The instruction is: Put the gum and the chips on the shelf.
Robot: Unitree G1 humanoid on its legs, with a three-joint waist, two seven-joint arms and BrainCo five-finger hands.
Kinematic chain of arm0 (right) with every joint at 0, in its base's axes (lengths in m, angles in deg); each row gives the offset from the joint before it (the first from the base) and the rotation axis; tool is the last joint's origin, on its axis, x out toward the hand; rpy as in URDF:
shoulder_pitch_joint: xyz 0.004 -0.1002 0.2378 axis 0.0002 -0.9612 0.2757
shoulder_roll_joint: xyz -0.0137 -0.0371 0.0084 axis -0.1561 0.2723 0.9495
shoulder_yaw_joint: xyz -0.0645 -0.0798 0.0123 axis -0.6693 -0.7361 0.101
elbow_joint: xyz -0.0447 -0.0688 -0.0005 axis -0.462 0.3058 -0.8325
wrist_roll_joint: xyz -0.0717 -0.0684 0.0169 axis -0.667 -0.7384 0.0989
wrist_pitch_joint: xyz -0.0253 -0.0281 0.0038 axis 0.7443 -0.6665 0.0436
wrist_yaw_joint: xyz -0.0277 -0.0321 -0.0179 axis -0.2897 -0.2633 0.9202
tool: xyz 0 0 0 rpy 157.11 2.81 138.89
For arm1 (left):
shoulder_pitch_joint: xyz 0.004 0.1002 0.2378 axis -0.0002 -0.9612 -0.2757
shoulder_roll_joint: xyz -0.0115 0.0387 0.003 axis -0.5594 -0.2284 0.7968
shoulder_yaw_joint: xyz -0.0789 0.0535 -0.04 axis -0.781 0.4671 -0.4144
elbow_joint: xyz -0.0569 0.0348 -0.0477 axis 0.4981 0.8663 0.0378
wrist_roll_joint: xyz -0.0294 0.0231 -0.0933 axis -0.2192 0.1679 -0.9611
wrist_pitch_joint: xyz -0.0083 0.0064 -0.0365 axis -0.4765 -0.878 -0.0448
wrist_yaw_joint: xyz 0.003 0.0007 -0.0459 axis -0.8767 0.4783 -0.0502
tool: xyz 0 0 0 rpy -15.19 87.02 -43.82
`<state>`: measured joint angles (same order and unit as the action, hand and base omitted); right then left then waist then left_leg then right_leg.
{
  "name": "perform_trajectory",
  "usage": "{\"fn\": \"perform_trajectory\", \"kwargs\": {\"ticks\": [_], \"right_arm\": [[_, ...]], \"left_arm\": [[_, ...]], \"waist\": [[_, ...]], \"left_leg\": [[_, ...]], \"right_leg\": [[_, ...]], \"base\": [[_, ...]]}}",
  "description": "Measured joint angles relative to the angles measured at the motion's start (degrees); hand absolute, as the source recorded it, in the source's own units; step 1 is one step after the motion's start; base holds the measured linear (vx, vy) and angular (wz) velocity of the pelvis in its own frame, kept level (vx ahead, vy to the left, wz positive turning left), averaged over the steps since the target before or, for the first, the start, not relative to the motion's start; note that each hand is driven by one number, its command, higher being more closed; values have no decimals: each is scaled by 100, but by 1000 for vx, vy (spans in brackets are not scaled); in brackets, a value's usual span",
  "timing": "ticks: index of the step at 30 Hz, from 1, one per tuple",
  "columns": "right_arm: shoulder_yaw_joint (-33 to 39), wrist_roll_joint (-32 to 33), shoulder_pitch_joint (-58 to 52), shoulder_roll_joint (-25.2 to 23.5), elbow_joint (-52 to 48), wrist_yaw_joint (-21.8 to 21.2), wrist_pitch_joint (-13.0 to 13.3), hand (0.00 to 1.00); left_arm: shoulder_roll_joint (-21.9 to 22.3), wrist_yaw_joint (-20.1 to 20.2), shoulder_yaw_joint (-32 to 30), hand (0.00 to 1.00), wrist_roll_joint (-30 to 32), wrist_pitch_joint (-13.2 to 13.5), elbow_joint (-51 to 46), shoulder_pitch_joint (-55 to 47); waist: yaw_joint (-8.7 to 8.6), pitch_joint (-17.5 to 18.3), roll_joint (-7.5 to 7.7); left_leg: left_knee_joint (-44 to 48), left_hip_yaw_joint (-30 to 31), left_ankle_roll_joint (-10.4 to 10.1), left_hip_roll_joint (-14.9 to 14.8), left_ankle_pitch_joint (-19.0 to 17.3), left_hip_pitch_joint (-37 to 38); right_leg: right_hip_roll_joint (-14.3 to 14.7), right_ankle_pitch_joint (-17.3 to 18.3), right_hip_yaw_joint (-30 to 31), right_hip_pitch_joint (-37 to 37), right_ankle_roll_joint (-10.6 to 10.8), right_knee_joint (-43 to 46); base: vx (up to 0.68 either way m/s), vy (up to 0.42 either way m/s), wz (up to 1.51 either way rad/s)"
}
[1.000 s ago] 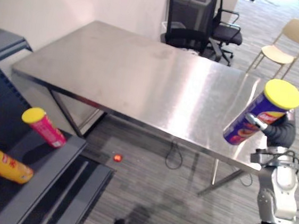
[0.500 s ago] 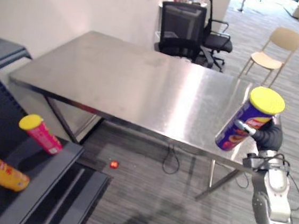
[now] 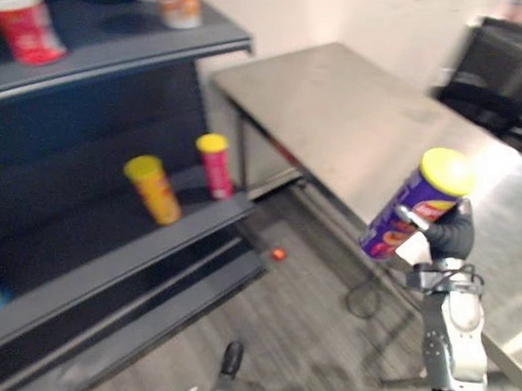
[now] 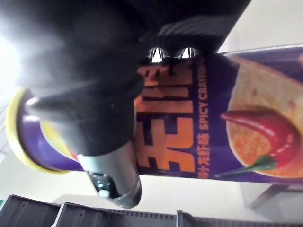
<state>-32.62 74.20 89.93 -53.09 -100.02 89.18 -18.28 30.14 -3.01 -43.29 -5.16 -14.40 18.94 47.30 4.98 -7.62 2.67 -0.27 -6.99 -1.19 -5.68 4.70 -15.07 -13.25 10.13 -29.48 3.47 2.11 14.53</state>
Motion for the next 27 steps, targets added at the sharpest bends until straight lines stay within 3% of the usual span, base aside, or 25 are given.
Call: {"fn": "perform_trajectory", "kwargs": {"ticks": [2, 3, 4, 5, 6, 7, 8, 9, 10, 11, 15, 20, 23, 27], "right_arm": [[183, -106, 87, 42, -6, 91, 2, 100], [362, -178, 85, 130, -9, 130, 11, 100], [479, -212, 89, 237, -25, 193, 22, 100], [824, -233, 71, 252, -23, 251, 21, 100], [1031, -261, 57, 251, -23, 251, 18, 100], [1221, -320, 75, 168, -28, 259, 18, 100], [1311, -345, 33, 81, -31, 276, 15, 100], [1386, -365, 0, 52, -33, 298, 14, 100], [1535, -367, -64, 49, -33, 333, 8, 100], [1614, -367, -85, -2, -35, 361, 5, 100], [1716, -370, -227, -199, -182, 410, 2, 100], [1661, -565, -237, -266, -234, 498, 2, 100], [1454, -652, -235, -266, -231, 513, -5, 100], [1281, -655, -229, -264, -220, 463, -28, 100]], "left_arm": [[55, -6, -182, 0, -1, 11, -15, -55], [133, -7, -299, 0, -1, 14, -30, -162], [208, -4, -344, 0, -1, 13, -69, -220], [246, 10, -333, 0, -1, 53, -172, -249], [247, 18, -455, 0, -4, 60, -226, -283], [254, 48, -658, 0, -4, -4, -140, -230], [260, 74, -741, 0, -5, -36, -55, -322], [282, 97, -806, 0, -5, -63, -40, -367], [325, 120, -855, 0, -5, -71, -40, -475], [302, 126, -880, 0, -5, -73, -23, -539], [252, 102, -1041, 0, 17, -73, -16, -436], [32, -4, -839, 0, 29, -58, -115, -217], [-19, -1, -839, 0, 2, -48, -123, -175], [109, 7, -1052, 0, 2, -49, -114, -188]], "waist": [[-38, -50, -15], [-34, -14, -247], [-43, 21, -504], [-150, 50, -494], [-199, 63, -398], [-158, 50, -419], [-175, 30, -376], [-203, 29, -378], [-236, 53, -438], [-232, 94, -481], [-264, 26, -212], [-165, -355, -40], [-93, -459, -10], [18, -479, -28]], "left_leg": [[1194, -636, 235, -30, 23, -151], [1795, -977, 363, -278, -190, -48], [1593, -1029, 340, -169, -96, -9], [951, -926, 308, 117, 468, 36], [144, -773, 295, 297, 930, 190], [488, -1260, 458, 149, 310, 265], [806, -1491, 387, 24, -107, 353], [876, -1510, 246, -53, -250, 446], [688, -1520, -36, -182, -357, 649], [386, -1401, -50, -56, -359, 706], [-79, -1613, 79, 254, -304, 725], [259, -1570, 353, 405, -432, 724], [256, -1620, 354, 405, -432, 717], [211, -1785, 294, 297, -389, 707]], "right_leg": [[-263, -38, -392, -91, 70, 97], [-304, -33, -706, -219, 81, 213], [-290, -5, -957, -269, 112, 347], [-332, 142, -1024, -264, 31, 188], [-394, -11, -1334, -315, 110, -105], [-476, -212, -1649, -375, 213, -124], [-580, -232, -1834, -426, 247, -53], [-623, -248, -1941, -477, 275, -26], [-639, -309, -2081, -556, 369, -25], [-698, -410, -2173, -572, 451, -32], [-893, -859, -2339, -594, 454, -211], [-1292, -896, -2018, -556, 414, 366], [-1231, -896, -1686, -468, 414, 248], [-932, -894, -1441, -480, 417, -270]], "base": [[-45, -28, 135], [-41, -15, 126], [-65, 39, 182], [-106, 82, 185], [-108, 94, 172], [-78, 66, 122], [-40, 66, 93], [-26, 60, 89], [-51, 119, 72], [-31, 96, 59], [-51, 218, 44], [7, 136, 12], [-14, -2, -15], [-6, -93, -23]]}}
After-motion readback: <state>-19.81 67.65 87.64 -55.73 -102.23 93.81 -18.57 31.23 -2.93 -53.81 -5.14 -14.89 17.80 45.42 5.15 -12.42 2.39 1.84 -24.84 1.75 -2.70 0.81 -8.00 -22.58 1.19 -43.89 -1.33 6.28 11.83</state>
